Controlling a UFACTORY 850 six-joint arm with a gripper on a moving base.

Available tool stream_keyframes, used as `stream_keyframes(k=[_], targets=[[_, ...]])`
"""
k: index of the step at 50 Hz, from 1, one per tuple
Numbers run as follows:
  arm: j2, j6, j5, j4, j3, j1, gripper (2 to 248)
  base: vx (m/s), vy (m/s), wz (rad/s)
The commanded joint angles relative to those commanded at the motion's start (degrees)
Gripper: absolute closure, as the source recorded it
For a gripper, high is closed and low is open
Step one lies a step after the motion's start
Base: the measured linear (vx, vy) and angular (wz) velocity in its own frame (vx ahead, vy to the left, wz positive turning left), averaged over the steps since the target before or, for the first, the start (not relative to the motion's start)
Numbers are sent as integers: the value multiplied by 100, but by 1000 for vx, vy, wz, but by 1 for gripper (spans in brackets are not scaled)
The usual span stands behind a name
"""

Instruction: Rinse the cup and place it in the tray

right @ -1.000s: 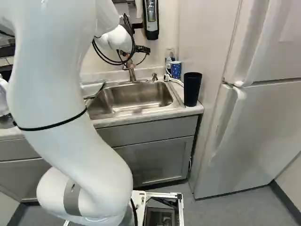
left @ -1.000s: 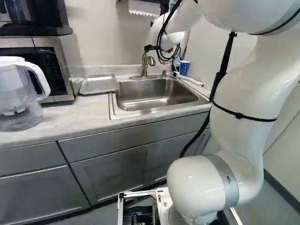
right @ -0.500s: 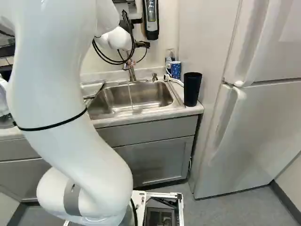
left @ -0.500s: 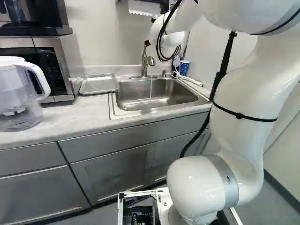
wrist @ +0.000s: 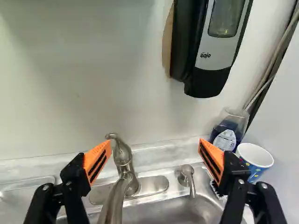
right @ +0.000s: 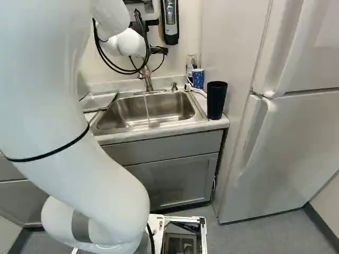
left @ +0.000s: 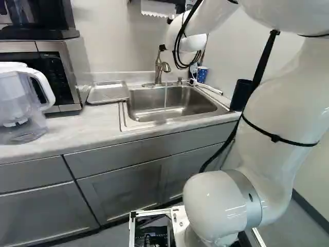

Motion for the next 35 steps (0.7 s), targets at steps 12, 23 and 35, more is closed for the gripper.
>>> stream_keyframes(k=[12, 23, 35], targets=[[360, 0, 0, 0, 359, 83, 3, 0, 0, 0], [680, 0, -16, 0, 669, 191, 3, 0, 0, 0], [1014, 0, -310, 0, 983, 317, 3, 0, 0, 0]])
